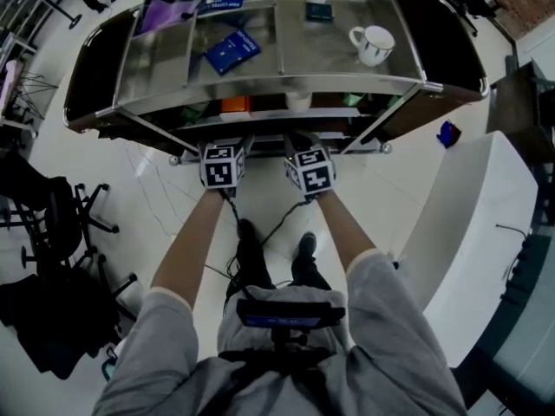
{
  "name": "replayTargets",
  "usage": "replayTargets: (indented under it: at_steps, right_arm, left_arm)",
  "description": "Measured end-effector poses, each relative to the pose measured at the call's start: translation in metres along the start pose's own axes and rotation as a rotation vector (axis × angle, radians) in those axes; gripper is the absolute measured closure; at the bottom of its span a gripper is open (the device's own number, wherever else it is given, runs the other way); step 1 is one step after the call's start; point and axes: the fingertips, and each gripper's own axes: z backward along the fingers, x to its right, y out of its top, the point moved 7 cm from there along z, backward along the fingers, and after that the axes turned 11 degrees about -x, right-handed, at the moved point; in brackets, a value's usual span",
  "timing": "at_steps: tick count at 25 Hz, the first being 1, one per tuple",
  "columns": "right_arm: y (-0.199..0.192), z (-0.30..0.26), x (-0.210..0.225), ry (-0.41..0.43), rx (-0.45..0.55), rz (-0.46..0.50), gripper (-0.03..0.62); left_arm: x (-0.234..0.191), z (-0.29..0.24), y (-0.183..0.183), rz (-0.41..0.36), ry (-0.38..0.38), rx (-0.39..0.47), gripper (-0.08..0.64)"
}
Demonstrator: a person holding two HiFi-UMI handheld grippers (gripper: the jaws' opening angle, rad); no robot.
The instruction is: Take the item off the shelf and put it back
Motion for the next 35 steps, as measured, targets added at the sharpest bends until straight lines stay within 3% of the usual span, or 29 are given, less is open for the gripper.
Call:
replayTargets:
  at_steps: [8,13,15,23,35]
  right_arm:
    - [-0.025,0.062,-0.006,-0.005,0.026,0.012,0.583]
    - [-0.038,0.096,-0.012,-0.01,0.041,0.006,0.583]
    - [-0.042,0.108,-0.015,-0.004,0.052,0.001,0.583]
    - [-0.057,0.146,-0.02,-0.003,0.079,-0.015,0.583]
    - [-0.079,0.172,-0.013,-0.015,0.087,-0.074,0.583]
  left_arm:
    - [0.025,0.078,-0.025,-0.009,-0.063,0.057,0.349]
    - [0.032,0.115,-0.052,0.035,-0.073,0.066,0.509]
    - [0.032,0.127,-0.06,0.042,-0.07,0.08,0.543]
    - [0.016,0.178,-0.082,0.064,-0.028,0.127,0.552]
    - [-0.013,0.209,-0.101,0.134,0.013,0.113,0.554]
